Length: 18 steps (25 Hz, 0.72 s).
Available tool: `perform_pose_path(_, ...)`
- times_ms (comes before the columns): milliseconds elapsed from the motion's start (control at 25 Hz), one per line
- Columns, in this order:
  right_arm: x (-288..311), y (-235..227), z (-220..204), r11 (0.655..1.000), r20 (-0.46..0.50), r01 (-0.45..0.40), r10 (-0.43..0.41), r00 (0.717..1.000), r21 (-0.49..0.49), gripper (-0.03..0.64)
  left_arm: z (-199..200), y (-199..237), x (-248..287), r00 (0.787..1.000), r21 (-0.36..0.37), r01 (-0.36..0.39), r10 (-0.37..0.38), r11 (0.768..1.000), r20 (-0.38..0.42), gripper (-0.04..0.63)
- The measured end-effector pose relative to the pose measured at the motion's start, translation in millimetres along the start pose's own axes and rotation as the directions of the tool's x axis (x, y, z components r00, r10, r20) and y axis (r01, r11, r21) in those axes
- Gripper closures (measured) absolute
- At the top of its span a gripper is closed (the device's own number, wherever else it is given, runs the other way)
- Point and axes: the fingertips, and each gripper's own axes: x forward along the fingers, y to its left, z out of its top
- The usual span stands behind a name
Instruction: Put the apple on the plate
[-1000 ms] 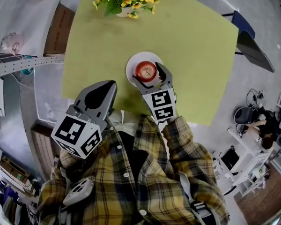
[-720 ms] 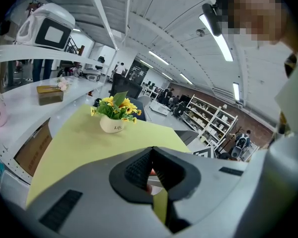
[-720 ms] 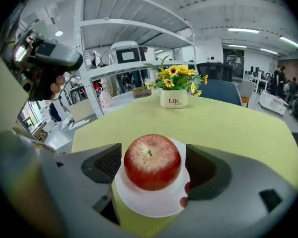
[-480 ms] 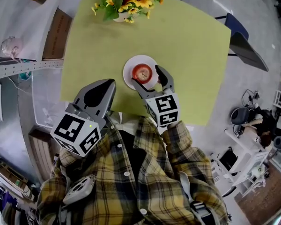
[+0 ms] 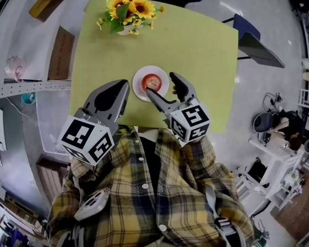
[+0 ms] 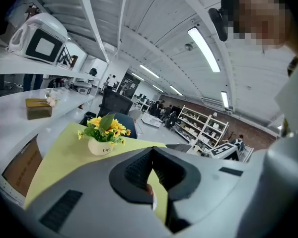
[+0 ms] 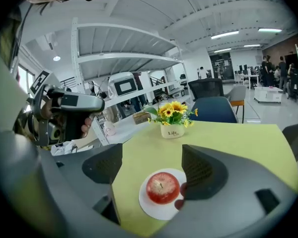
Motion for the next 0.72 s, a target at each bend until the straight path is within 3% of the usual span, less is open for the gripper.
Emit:
perform_pose_path(160,-20,17,35,1.0,0.055,-0.008,0.009,0.998,-0.028,0.264,13,-5,3,0.999,-0.02,0.043,-0.043,0.999,0.024,0.589)
perform_pose_path(320,-43,32,74,0.998,0.148,0.008,0.0,0.989,-0.059,0.359,31,-13,6,0.993,-0.045,0.106,-0.103,0.993,0.055,0.588)
perform_pose_path(560,-73,43,106,0.997,0.232,0.031,-0.015,0.973,-0.066,0.443,53,-29,9,0.985,0.013,0.156,-0.156,0.988,0.076,0.589)
perform_pose_path(720,-85,38,115,0.999,0.265,0.046,-0.038,0.964,-0.021,0.52,56,-37,12,0.981,0.042,0.182,-0.184,0.982,0.063,0.589)
